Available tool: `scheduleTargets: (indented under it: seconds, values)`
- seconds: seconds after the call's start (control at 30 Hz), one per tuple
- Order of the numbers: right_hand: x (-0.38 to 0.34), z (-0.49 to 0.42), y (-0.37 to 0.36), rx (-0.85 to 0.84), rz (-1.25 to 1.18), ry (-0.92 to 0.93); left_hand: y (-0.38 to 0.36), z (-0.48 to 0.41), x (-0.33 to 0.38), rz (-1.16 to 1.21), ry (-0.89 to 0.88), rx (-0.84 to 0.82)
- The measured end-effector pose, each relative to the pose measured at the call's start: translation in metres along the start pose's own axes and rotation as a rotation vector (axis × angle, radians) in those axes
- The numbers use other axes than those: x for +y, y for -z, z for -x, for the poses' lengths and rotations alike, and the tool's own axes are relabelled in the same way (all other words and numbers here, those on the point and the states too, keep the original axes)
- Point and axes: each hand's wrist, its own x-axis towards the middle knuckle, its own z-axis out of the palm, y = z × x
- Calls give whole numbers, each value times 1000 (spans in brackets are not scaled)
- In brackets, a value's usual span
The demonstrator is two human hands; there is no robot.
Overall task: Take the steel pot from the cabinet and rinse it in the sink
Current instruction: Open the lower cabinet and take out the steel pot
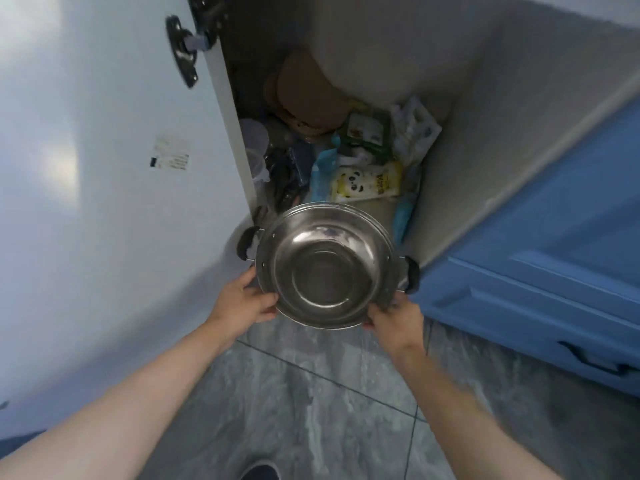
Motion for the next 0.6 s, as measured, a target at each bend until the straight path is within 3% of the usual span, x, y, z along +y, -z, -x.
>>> scheduleTargets:
  seconds: [0.3,0.6]
  values:
    - [-46,158,99,-18,-45,-14,3,175,53,25,-68,18]
    - [-188,274,256,33,3,155,-17,337,209,44,-252,-4]
